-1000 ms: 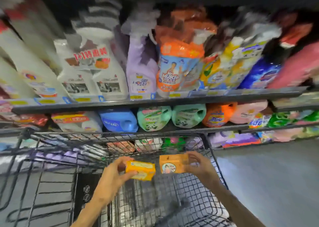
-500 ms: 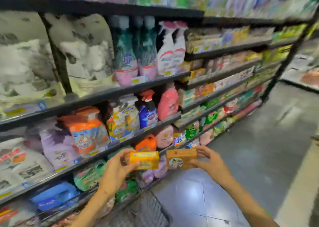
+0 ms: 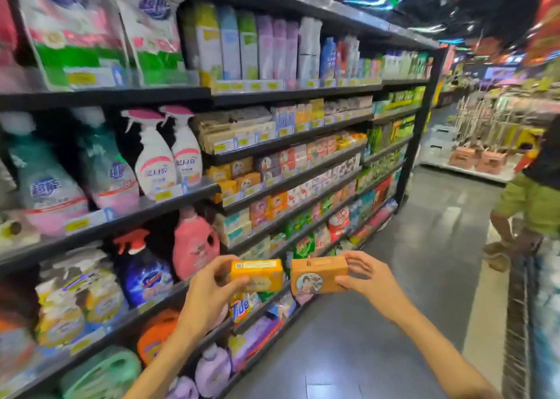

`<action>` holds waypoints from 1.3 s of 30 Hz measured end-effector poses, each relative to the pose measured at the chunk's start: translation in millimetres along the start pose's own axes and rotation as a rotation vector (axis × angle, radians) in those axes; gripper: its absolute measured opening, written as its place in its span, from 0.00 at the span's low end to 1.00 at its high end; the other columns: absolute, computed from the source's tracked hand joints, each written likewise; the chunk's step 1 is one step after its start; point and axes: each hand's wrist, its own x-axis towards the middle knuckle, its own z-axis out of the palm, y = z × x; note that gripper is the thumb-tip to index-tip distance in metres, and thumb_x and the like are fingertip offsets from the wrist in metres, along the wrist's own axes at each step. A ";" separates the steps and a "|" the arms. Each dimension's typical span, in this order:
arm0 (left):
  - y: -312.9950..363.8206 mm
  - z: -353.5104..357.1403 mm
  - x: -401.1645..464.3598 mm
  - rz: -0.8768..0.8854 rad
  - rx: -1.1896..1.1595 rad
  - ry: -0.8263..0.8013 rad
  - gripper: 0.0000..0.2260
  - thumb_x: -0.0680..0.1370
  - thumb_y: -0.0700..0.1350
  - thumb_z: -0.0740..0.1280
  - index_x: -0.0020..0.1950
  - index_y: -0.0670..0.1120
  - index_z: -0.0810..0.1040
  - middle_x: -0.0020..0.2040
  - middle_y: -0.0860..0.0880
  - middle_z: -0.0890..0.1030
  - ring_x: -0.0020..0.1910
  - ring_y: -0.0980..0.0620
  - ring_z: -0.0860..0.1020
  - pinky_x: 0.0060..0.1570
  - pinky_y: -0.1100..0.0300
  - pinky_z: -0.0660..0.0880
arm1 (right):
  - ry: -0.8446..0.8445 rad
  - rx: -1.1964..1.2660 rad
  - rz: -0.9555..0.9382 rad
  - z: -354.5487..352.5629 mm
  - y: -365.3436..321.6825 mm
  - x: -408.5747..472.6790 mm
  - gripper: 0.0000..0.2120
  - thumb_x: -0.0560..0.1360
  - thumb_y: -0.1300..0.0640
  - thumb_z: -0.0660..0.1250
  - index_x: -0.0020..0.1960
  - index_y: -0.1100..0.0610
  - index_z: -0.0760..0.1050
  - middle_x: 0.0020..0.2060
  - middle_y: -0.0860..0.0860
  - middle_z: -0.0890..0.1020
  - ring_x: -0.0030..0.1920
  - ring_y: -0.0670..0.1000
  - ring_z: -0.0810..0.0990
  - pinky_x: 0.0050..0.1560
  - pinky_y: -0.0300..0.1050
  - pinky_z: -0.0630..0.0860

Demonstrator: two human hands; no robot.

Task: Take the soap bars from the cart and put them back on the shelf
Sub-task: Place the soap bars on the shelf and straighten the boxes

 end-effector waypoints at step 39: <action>-34.2 49.8 316.1 -0.112 0.233 0.734 0.17 0.72 0.48 0.78 0.59 0.54 0.80 0.54 0.63 0.82 0.56 0.62 0.80 0.54 0.62 0.77 | -0.572 0.088 -0.287 68.1 37.9 534.0 0.19 0.71 0.56 0.78 0.59 0.47 0.78 0.53 0.44 0.85 0.56 0.43 0.82 0.57 0.46 0.80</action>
